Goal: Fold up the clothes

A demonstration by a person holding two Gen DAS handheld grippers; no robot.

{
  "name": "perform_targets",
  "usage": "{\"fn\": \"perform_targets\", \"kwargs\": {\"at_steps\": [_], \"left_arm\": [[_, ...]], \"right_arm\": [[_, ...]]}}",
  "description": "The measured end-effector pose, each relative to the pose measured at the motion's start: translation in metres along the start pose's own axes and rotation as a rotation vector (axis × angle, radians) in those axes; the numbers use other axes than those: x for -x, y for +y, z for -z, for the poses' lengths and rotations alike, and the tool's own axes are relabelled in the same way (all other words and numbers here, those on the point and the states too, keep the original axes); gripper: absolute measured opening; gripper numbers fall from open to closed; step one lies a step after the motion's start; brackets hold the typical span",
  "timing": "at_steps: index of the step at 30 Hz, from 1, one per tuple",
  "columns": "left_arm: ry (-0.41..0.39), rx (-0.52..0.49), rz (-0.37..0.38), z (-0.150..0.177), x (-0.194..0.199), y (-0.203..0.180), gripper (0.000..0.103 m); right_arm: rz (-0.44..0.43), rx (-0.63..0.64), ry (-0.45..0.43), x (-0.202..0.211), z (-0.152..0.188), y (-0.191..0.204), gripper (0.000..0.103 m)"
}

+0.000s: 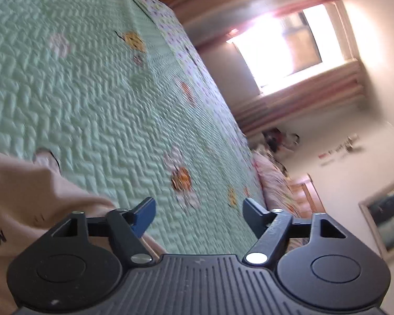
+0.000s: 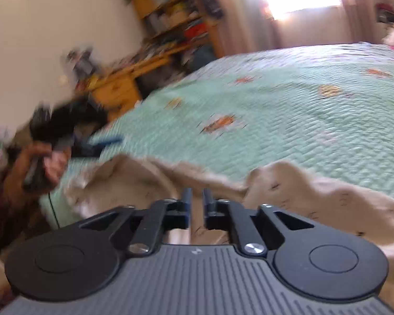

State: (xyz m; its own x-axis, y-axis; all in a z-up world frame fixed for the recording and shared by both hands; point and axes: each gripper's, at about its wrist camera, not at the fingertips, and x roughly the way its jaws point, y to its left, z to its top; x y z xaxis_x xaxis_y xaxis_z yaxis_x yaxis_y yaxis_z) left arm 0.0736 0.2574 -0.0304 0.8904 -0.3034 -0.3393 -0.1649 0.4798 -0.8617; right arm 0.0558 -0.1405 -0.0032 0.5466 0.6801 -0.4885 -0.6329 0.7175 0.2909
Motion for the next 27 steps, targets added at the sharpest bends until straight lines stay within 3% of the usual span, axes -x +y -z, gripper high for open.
{"fn": "perform_targets", "kwargs": {"at_steps": [4,8,13,15,18,22,27], "left_arm": [[0.031,0.104,0.029,0.023,0.014,0.018,0.08],[0.034,0.132,0.028,0.032,0.028,0.03,0.082],[-0.036,0.241,0.042,0.019,0.052,0.051,0.084],[-0.072,0.25,0.037,0.012,0.068,0.057,0.086],[-0.105,0.272,0.028,0.007,0.088,0.066,0.091],[-0.089,0.31,0.01,0.013,0.09,0.076,0.093],[-0.008,0.281,0.002,0.028,0.057,0.063,0.094]], "right_arm": [[-0.038,0.096,0.074,-0.035,-0.003,0.018,0.039],[-0.023,0.202,0.11,-0.063,-0.008,0.031,0.043],[0.028,0.358,0.155,-0.088,-0.004,0.045,0.041],[0.058,0.413,0.161,-0.092,-0.001,0.052,0.023],[0.076,0.43,0.135,-0.088,0.0,0.056,0.006],[0.098,0.5,0.072,-0.079,0.003,0.07,0.003],[0.078,0.61,0.061,-0.066,0.016,0.091,0.003]]}}
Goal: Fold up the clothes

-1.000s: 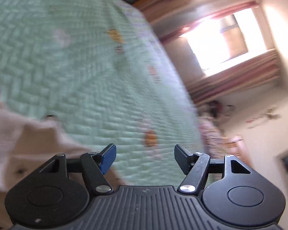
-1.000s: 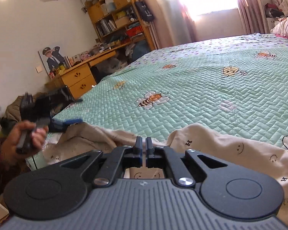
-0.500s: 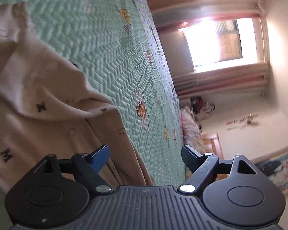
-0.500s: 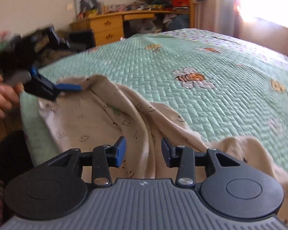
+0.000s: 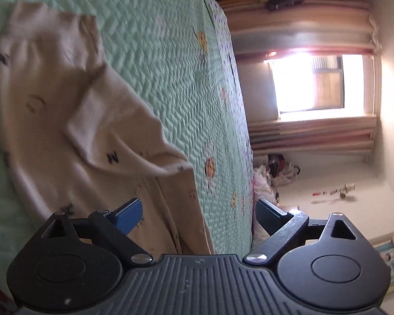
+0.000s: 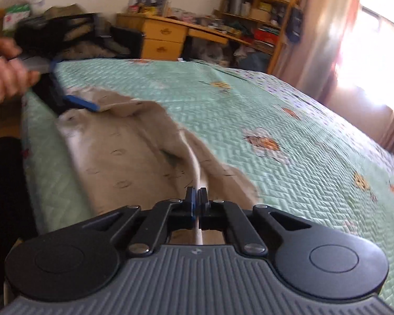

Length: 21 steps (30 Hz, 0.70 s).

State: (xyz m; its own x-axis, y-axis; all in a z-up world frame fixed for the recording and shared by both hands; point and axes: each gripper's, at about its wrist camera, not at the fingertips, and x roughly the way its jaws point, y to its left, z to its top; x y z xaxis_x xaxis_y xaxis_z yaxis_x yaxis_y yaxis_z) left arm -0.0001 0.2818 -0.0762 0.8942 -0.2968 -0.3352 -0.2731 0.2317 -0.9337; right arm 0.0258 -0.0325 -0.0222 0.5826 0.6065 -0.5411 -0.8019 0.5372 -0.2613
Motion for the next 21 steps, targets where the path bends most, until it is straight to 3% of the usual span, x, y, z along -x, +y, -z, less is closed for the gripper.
{"fn": "perform_targets", "kwargs": {"at_steps": [5,8,15,19,21], "left_arm": [[0.091,-0.049,-0.006,0.025,-0.042,-0.015,0.094],[0.119,-0.07,-0.01,0.035,-0.062,-0.021,0.094],[0.112,-0.117,-0.042,0.037,-0.099,-0.042,0.094],[0.105,-0.162,-0.168,0.037,-0.111,-0.048,0.091],[0.102,-0.208,-0.231,0.037,-0.114,-0.053,0.083]], "right_arm": [[-0.049,0.014,0.049,0.009,0.015,0.017,0.003],[-0.074,-0.057,0.05,0.011,0.019,0.015,0.003],[-0.061,-0.163,-0.007,0.024,0.022,0.009,0.004],[-0.042,-0.2,-0.029,0.028,0.024,0.005,0.006],[-0.033,-0.218,-0.037,0.03,0.025,0.003,0.013]]}}
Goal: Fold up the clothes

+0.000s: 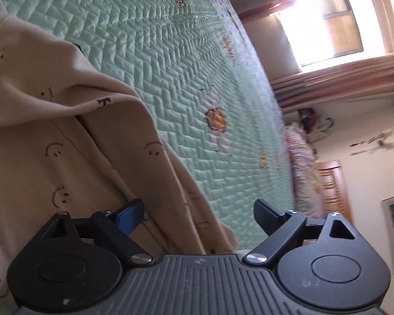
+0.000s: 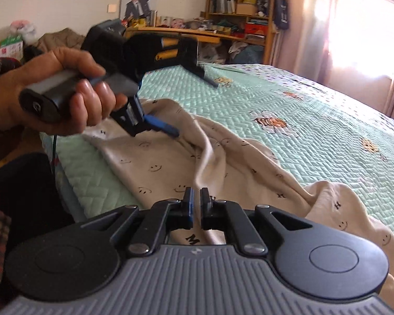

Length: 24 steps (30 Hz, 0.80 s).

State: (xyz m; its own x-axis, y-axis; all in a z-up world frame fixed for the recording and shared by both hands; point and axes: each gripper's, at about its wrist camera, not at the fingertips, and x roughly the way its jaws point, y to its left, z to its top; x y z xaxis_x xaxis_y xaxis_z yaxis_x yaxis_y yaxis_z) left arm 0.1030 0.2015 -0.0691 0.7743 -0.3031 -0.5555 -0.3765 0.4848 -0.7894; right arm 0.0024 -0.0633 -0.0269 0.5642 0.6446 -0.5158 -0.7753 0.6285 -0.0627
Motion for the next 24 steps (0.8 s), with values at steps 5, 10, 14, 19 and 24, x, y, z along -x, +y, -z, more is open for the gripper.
{"fn": "perform_targets", "kwargs": {"at_steps": [5,10,14,19,24], "left_arm": [[0.008,-0.091,-0.125,-0.005,-0.008,-0.017,0.071],[0.035,-0.07,-0.189,-0.014,-0.015,-0.02,0.065],[0.048,-0.07,-0.239,-0.019,-0.017,-0.021,0.044],[0.042,-0.044,-0.206,-0.017,-0.007,-0.008,0.01],[-0.011,-0.088,-0.087,-0.015,0.015,-0.009,0.003]], "right_arm": [[0.012,-0.014,-0.012,0.001,0.002,-0.001,0.03],[0.028,0.002,-0.007,0.001,0.004,0.002,0.038],[0.054,0.028,-0.005,0.003,0.006,0.006,0.046],[0.089,0.044,-0.006,0.005,0.009,0.007,0.054],[0.125,0.086,-0.009,0.004,0.009,0.009,0.054]]}}
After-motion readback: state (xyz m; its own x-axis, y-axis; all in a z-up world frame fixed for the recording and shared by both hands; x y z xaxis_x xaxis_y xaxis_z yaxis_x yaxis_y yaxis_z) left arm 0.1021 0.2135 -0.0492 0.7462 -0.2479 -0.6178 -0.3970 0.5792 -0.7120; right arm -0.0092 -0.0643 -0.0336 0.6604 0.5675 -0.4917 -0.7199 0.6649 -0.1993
